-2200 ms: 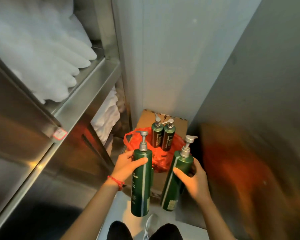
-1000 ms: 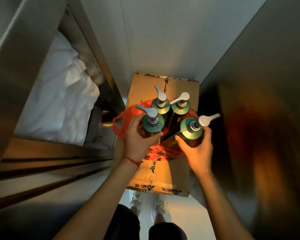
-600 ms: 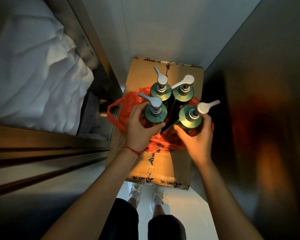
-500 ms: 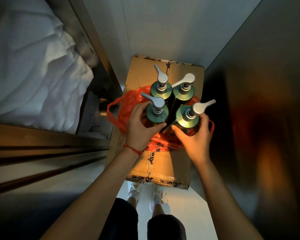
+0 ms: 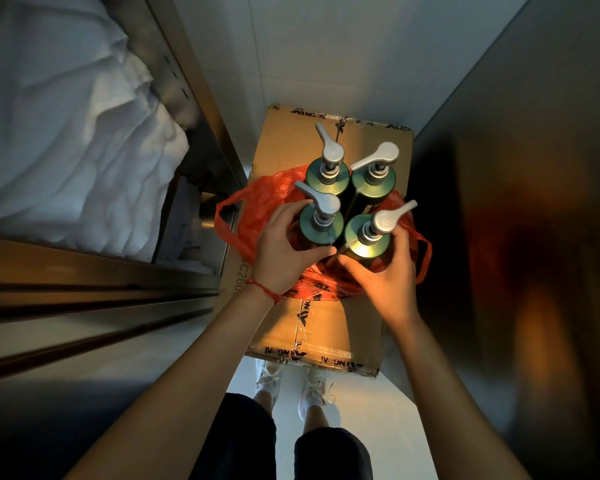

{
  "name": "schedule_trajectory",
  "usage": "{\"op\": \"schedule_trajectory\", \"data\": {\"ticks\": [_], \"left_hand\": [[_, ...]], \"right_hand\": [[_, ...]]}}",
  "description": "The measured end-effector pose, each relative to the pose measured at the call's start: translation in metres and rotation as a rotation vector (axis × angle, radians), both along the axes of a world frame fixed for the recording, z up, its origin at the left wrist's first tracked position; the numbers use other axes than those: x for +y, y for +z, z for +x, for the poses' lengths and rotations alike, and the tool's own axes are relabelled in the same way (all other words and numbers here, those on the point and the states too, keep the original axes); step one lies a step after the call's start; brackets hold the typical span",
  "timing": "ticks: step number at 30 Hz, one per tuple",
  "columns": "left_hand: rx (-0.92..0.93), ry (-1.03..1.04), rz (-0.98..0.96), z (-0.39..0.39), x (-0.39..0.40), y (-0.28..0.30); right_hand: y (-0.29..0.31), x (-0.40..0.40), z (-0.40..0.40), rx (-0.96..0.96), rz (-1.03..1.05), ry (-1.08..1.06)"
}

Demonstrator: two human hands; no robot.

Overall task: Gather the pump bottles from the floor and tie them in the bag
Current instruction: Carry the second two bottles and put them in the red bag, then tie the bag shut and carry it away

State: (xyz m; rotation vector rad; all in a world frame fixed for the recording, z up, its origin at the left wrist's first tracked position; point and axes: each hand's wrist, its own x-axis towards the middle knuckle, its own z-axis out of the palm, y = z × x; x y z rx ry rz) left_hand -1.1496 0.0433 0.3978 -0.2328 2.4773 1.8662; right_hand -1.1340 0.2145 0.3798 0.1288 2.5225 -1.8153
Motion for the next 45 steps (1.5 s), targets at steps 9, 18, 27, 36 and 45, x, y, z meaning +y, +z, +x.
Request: {"op": "schedule_trajectory", "data": {"ticks": [9, 18, 27, 36, 45], "left_hand": [[-0.024, -0.009, -0.041, 0.001, -0.004, 0.006], [-0.055, -0.004, 0.002, 0.008, -0.008, 0.012], [-0.074, -0.004, 0.036, 0.013, -0.013, 0.011], [-0.117, 0.044, 0.120, 0.028, -0.029, 0.017], [-0.143, 0.435, -0.012, 0.021, -0.075, -0.015]], "right_hand": [[0.007, 0.000, 0.002, 0.008, -0.003, 0.008], [0.013, -0.001, 0.008, 0.015, 0.020, 0.025], [0.018, -0.003, 0.012, -0.018, 0.010, 0.008], [0.025, 0.014, 0.026, -0.072, 0.042, -0.108], [0.002, 0.054, 0.020, -0.121, 0.207, -0.381]]}}
